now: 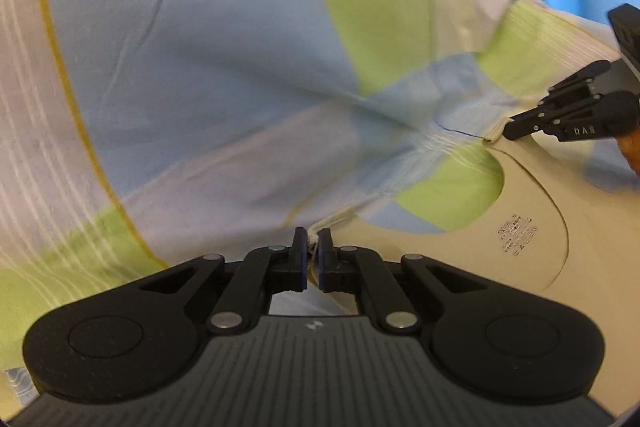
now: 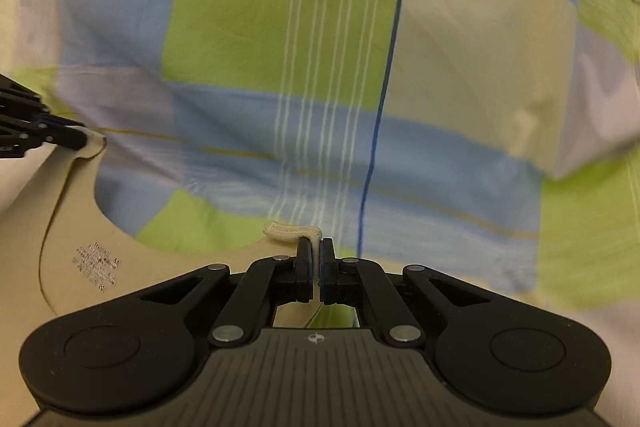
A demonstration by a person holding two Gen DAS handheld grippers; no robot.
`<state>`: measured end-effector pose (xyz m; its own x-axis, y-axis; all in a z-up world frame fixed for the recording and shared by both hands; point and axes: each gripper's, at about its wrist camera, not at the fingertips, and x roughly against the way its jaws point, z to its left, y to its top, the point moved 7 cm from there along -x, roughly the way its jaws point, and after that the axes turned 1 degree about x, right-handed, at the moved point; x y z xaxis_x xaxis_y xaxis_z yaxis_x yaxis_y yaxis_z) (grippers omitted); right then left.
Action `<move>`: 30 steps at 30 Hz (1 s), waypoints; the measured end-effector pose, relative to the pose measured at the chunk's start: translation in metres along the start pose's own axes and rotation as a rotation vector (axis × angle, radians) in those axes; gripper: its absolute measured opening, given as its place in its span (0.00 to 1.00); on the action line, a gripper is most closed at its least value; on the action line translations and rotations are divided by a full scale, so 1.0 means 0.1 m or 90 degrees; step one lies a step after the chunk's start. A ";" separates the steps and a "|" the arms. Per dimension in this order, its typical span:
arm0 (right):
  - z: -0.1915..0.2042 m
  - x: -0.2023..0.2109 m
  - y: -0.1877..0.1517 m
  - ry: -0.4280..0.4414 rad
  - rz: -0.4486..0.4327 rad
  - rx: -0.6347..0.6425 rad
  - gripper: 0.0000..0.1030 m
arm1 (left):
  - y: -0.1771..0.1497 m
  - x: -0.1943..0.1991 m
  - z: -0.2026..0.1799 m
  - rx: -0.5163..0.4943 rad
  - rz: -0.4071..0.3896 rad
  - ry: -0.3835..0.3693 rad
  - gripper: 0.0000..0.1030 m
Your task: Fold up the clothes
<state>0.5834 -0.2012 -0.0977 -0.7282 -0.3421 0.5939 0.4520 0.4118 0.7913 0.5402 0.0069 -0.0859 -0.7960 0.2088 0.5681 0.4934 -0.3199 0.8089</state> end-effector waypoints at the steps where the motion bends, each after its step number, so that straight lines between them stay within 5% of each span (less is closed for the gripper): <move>1: 0.02 -0.09 -0.02 0.002 0.022 0.004 0.03 | -0.03 -0.06 0.00 0.000 0.015 0.001 0.03; 3: 0.03 -0.18 -0.08 -0.029 0.055 0.024 0.14 | -0.11 -0.14 0.00 0.003 0.039 0.005 0.04; 6: -0.05 0.08 -0.11 -0.060 0.025 -0.004 0.21 | -0.22 -0.03 0.07 0.024 0.033 0.021 0.09; 9: -0.14 0.50 -0.22 -0.065 0.002 -0.058 0.22 | -0.35 0.25 0.14 0.050 0.026 0.030 0.10; 14: -0.01 1.40 -0.84 0.018 0.000 -0.158 0.22 | -0.69 0.97 -0.07 0.073 0.018 -0.027 0.12; 18: 0.26 1.83 -1.37 0.034 0.053 -0.138 0.21 | -1.01 1.39 -0.40 0.064 0.044 -0.067 0.15; 21: 0.23 2.05 -1.66 -0.036 0.086 -0.142 0.22 | -1.23 1.53 -0.52 0.018 0.075 -0.022 0.17; 24: 0.17 2.37 -1.74 -0.080 0.087 -0.177 0.22 | -1.29 1.73 -0.43 0.055 0.096 0.019 0.15; 30: 0.50 3.05 -1.74 -0.061 0.052 -0.242 0.23 | -1.27 2.38 -0.78 0.105 0.060 -0.037 0.18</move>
<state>0.2567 -0.3347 -0.0612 -0.7187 -0.2334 0.6550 0.6555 0.0870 0.7502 0.2612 0.0254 -0.0651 -0.7243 0.2394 0.6466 0.6196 -0.1854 0.7627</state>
